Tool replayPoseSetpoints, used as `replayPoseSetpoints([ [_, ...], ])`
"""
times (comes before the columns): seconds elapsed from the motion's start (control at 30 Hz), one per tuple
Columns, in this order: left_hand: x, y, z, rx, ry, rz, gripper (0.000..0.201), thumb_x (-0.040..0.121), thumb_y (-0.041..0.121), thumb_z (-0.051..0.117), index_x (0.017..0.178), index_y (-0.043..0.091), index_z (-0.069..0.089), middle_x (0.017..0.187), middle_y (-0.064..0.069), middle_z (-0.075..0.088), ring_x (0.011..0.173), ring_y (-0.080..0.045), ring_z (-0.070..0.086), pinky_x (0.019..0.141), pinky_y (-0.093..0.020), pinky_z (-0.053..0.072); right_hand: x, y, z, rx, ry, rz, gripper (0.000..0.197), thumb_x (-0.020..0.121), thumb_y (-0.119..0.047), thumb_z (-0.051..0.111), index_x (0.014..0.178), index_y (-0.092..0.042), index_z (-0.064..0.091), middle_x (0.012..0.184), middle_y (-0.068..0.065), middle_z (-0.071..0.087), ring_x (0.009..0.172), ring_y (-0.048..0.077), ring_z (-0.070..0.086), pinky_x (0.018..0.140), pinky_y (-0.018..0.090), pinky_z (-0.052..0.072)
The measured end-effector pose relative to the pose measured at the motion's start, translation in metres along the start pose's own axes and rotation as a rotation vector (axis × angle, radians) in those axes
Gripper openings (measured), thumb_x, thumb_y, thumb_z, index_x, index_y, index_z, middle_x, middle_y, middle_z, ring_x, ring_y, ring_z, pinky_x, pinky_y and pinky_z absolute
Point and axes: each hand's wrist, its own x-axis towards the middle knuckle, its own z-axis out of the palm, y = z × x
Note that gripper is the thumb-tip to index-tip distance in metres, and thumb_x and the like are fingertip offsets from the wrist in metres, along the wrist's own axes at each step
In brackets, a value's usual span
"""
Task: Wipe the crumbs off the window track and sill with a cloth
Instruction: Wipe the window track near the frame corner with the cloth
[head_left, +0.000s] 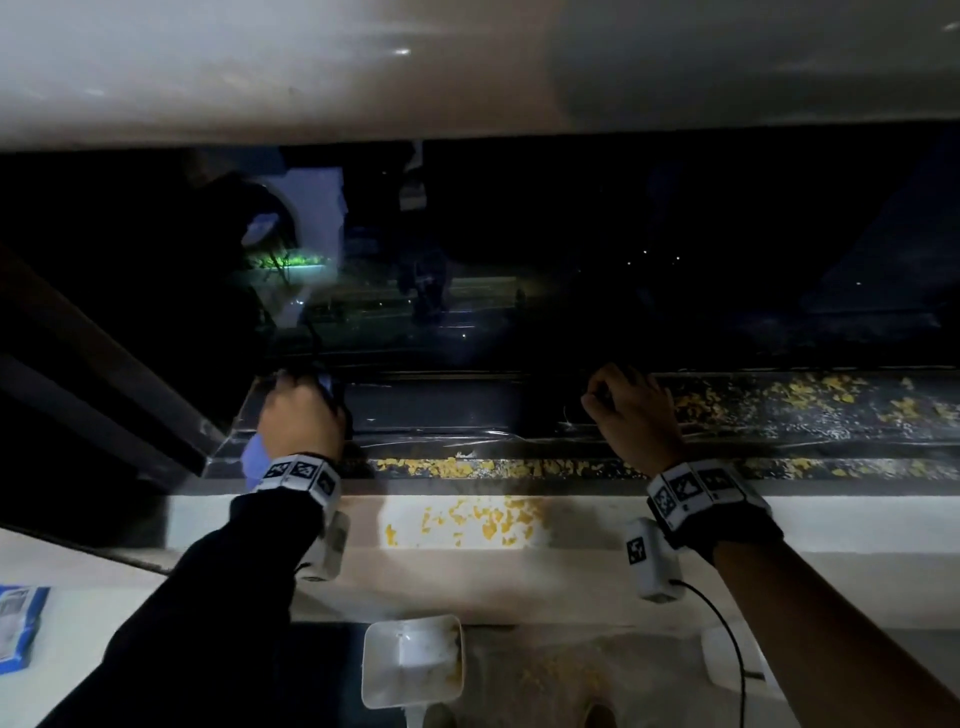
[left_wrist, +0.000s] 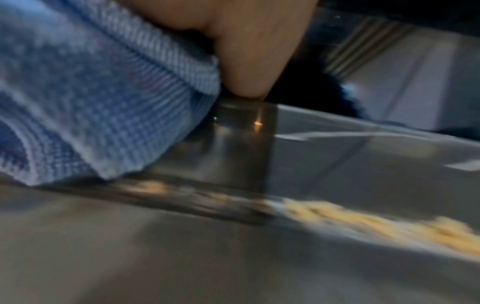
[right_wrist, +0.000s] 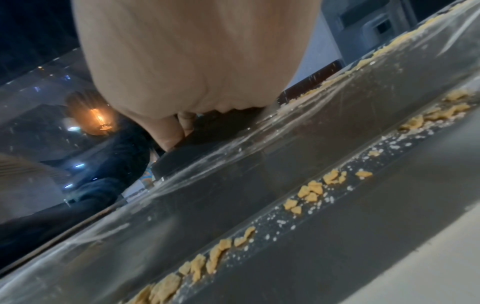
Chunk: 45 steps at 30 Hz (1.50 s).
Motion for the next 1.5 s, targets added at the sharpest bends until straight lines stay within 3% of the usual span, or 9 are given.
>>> replayPoseSetpoints([
  [0.23,-0.06,0.107,0.005,-0.029,-0.118,0.407,0.025,0.088,0.02,0.052,0.11,0.029,0.061,0.098,-0.011,0.063,0.085,-0.032,0.062,0.065,-0.036,0.045,-0.001,-0.005,-0.005,0.03,-0.024,0.012,0.009,0.09,-0.03,0.057,0.092,-0.021,0.055,0.105,0.007,0.058,0.102,0.034,0.049,0.082,0.039,0.029],
  [0.37,-0.068,0.133,0.006,-0.163,-0.267,0.608,0.026,0.089,0.026,0.048,0.111,0.024,0.061,0.102,-0.01,0.065,0.092,-0.033,0.062,0.071,-0.035,0.046,-0.001,-0.001,-0.01,0.035,-0.072,0.005,0.017,0.089,-0.037,0.052,0.096,-0.021,0.054,0.108,0.007,0.056,0.103,0.034,0.049,0.082,0.039,0.03],
  [0.47,-0.045,0.09,-0.01,-0.267,-0.138,0.483,0.031,0.082,0.019,0.055,0.108,0.032,0.067,0.092,-0.011,0.07,0.08,-0.032,0.066,0.066,-0.035,0.051,-0.002,0.001,-0.011,0.06,-0.093,-0.012,0.026,0.085,-0.043,0.045,0.097,-0.022,0.054,0.106,0.006,0.056,0.102,0.032,0.049,0.084,0.039,0.033],
  [0.6,-0.014,0.026,-0.029,-0.234,0.076,0.063,0.02,0.079,0.009,0.06,0.095,0.0,0.067,0.093,-0.03,0.063,0.083,-0.045,0.062,0.072,-0.044,0.05,-0.002,-0.001,-0.008,0.038,-0.071,0.006,0.016,0.091,-0.034,0.054,0.098,-0.021,0.055,0.106,0.007,0.056,0.101,0.032,0.049,0.086,0.039,0.032],
  [0.7,-0.009,0.026,-0.013,-0.174,-0.006,0.005,0.023,0.08,0.013,0.061,0.095,-0.004,0.065,0.096,-0.033,0.06,0.086,-0.048,0.06,0.074,-0.048,0.049,-0.001,-0.001,-0.006,0.031,-0.041,0.002,0.024,0.085,-0.039,0.048,0.097,-0.02,0.056,0.103,0.006,0.057,0.098,0.032,0.05,0.081,0.036,0.03],
  [0.93,-0.051,0.115,0.026,-0.282,-0.094,0.385,0.03,0.073,0.009,0.06,0.102,0.016,0.068,0.097,-0.016,0.067,0.086,-0.037,0.063,0.071,-0.037,0.049,-0.001,-0.003,-0.006,0.041,-0.025,-0.01,0.012,0.089,-0.029,0.058,0.095,-0.02,0.055,0.102,0.005,0.058,0.097,0.032,0.05,0.083,0.039,0.031],
  [1.13,-0.059,0.144,0.026,-0.411,-0.305,0.76,0.032,0.074,0.012,0.052,0.099,0.021,0.069,0.094,-0.008,0.066,0.086,-0.03,0.064,0.069,-0.032,0.051,0.0,-0.002,-0.008,0.015,-0.053,-0.023,0.034,0.079,-0.039,0.044,0.103,-0.018,0.056,0.109,0.009,0.059,0.102,0.035,0.051,0.084,0.041,0.035],
  [1.3,-0.024,0.104,0.018,-0.372,0.138,0.53,0.036,0.072,-0.001,0.056,0.106,0.008,0.066,0.103,-0.018,0.063,0.092,-0.035,0.059,0.073,-0.035,0.051,-0.003,0.002,-0.006,0.039,-0.047,-0.025,0.035,0.082,-0.049,0.04,0.098,-0.022,0.055,0.103,0.004,0.058,0.097,0.03,0.05,0.082,0.039,0.033],
  [1.5,-0.042,0.121,0.041,-0.331,-0.129,0.818,0.037,0.074,0.004,0.06,0.108,0.019,0.063,0.1,-0.006,0.064,0.092,-0.029,0.056,0.078,-0.034,0.044,0.0,0.006,-0.001,0.014,-0.019,-0.043,0.024,0.085,-0.041,0.048,0.097,-0.023,0.055,0.104,0.003,0.058,0.098,0.03,0.05,0.08,0.037,0.03],
])
